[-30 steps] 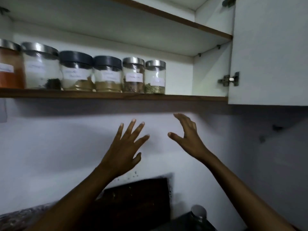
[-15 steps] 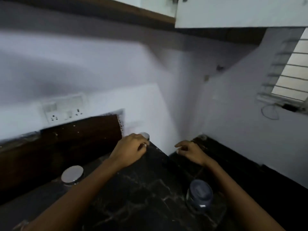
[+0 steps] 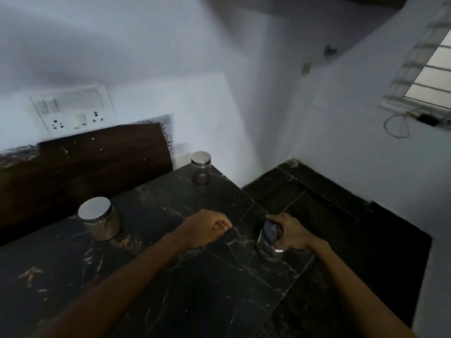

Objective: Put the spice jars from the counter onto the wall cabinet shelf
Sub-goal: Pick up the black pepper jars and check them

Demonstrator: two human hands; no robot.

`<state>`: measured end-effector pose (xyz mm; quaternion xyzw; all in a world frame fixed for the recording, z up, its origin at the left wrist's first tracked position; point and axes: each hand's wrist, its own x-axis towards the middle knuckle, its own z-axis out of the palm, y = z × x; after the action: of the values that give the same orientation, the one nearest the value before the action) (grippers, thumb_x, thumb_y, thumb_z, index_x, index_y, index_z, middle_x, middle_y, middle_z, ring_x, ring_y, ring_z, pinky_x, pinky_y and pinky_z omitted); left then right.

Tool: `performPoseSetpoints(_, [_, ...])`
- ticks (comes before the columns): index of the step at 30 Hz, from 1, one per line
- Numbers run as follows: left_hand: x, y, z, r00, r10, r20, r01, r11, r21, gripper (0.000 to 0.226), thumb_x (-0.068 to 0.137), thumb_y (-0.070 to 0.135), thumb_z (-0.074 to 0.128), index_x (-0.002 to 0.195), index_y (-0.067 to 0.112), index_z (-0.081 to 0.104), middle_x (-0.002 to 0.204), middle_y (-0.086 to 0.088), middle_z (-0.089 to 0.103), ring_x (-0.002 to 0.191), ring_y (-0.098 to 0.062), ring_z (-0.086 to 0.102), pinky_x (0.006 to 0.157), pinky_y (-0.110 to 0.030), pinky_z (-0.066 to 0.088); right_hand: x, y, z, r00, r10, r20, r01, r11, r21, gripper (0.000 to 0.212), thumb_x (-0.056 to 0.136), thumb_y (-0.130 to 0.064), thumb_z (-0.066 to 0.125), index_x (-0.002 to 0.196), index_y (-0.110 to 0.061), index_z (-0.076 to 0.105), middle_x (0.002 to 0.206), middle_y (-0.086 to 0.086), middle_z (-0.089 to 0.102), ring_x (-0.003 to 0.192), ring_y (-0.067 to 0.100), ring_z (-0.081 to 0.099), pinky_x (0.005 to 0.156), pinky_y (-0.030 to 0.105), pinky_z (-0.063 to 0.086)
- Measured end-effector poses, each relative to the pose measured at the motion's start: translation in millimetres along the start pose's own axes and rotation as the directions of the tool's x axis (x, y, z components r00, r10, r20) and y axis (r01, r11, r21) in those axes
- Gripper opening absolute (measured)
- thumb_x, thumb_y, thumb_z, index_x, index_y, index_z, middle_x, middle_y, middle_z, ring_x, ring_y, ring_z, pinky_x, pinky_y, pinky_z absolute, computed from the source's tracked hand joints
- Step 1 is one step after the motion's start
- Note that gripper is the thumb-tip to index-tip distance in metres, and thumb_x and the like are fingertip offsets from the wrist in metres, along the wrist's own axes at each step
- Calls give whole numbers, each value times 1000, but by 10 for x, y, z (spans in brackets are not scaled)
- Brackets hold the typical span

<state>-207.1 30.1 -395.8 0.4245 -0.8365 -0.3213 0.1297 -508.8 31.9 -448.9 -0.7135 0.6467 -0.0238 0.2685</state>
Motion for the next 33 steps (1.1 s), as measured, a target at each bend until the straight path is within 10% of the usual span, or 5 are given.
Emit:
performPoseSetpoints(8, [-531,-12,-165,982,-111,-152,66,960,-270,36,89,14,60,124,22,56,120,3,62,96,4,58,78,-6,46,-195,-1007,-473,977,-215,-1,189,855,483,76,71,-12,78,134,-34,43,132,-11,46,119,2,45,86,8,41])
performPoseSetpoints(19, [-1158,101,-236,947,-190,-260,-43,727,-685,100,71,33,77,147,30,12,141,11,37,126,-3,44,106,-30,42,-250,-2242,-674,895,-446,-11,376,740,559,49,70,-41,68,117,-43,56,116,-18,62,102,-2,62,79,12,50])
performPoseSetpoints(23, [-1232,85,-273,920,-232,-316,-79,681,-728,84,69,30,80,135,38,29,130,10,50,113,3,55,89,-17,49,-197,-2471,-602,911,-401,-97,395,783,480,42,76,-55,57,111,-34,64,115,-3,65,101,12,63,86,28,52])
performPoseSetpoints(28, [-1366,29,-434,930,-266,-254,-86,512,-854,57,60,51,78,109,60,50,112,21,66,108,-8,63,82,-25,55,-273,-2639,-646,897,-421,-130,427,756,497,52,82,-61,40,102,-22,68,88,-4,71,78,9,66,59,28,50])
performPoseSetpoints(33, [-1433,24,-549,955,-213,-207,-98,430,-897,47,69,51,74,111,58,56,123,7,64,112,-20,63,85,-29,54,-313,-2694,-654,881,-450,-147,437,655,617,39,80,-44,51,105,-20,68,107,13,69,97,25,66,85,38,53])
